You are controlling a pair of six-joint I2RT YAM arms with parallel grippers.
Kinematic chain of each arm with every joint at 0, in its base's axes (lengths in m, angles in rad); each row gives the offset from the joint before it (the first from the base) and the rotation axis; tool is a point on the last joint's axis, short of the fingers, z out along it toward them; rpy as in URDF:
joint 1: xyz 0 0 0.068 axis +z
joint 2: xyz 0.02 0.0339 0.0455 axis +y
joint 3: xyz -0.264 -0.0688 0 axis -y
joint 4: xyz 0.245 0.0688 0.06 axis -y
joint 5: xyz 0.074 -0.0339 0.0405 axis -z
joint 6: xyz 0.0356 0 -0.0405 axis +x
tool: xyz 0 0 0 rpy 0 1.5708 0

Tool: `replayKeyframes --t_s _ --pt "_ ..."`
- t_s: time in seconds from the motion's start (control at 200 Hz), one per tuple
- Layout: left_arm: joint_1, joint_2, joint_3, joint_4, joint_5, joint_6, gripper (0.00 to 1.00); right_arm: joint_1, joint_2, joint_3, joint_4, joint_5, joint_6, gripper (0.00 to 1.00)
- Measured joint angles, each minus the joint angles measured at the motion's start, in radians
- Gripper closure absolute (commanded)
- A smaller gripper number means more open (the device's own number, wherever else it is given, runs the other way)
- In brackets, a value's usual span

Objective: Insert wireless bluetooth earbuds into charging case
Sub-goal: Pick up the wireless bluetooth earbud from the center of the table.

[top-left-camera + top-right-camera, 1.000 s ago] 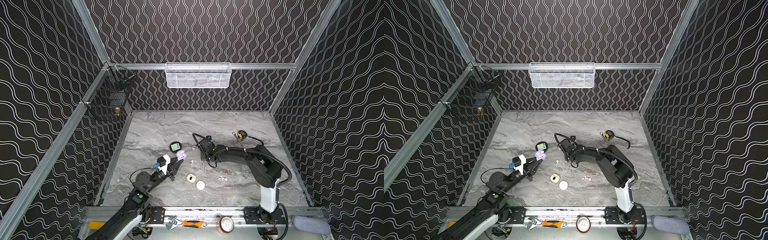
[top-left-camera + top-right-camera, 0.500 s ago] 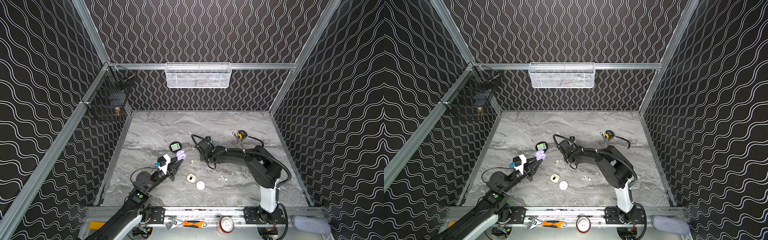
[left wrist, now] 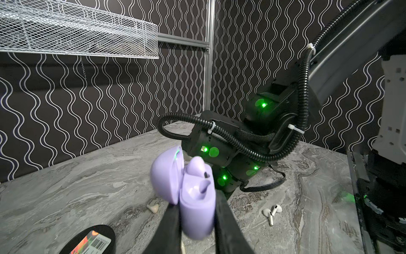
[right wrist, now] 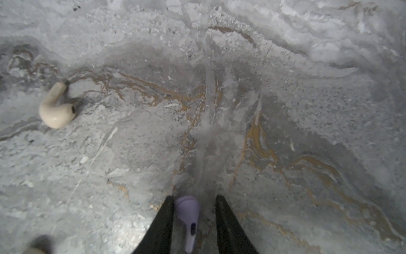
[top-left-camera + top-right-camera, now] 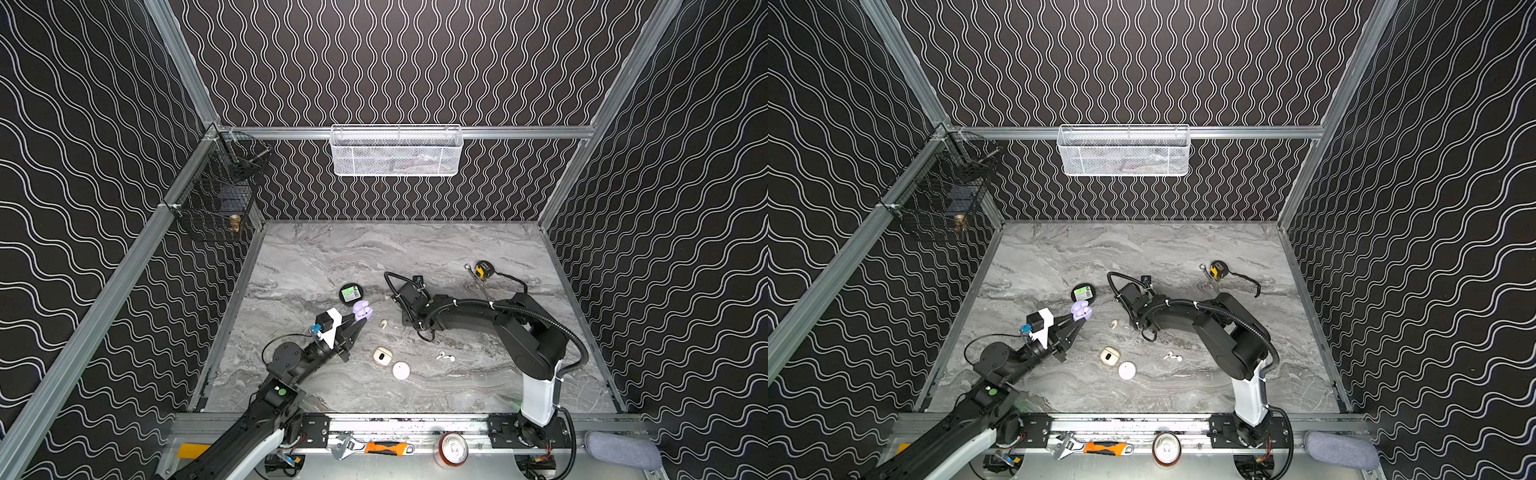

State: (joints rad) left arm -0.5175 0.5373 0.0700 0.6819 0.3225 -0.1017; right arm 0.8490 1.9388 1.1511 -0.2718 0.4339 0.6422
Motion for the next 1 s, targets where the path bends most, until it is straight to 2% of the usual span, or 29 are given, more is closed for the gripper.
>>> replayKeyframes --t_s 0.445,0.641,0.846,1.001 --pt "-0.002 -0.003 0.002 0.0 0.0 0.0 1.0 0.003 0.003 -0.003 0.023 -0.014 -0.003 0.87" --pt "-0.002 0.002 0.002 0.0 0.0 0.0 1.0 0.006 -0.022 -0.025 0.019 -0.02 0.001 0.91" --pt "-0.002 0.008 0.001 0.006 0.0 0.0 1.0 0.041 -0.144 -0.038 -0.016 0.031 0.013 0.92" --pt "-0.002 0.024 -0.007 0.028 -0.005 0.0 1.0 0.133 -0.28 -0.007 -0.05 0.132 0.027 0.92"
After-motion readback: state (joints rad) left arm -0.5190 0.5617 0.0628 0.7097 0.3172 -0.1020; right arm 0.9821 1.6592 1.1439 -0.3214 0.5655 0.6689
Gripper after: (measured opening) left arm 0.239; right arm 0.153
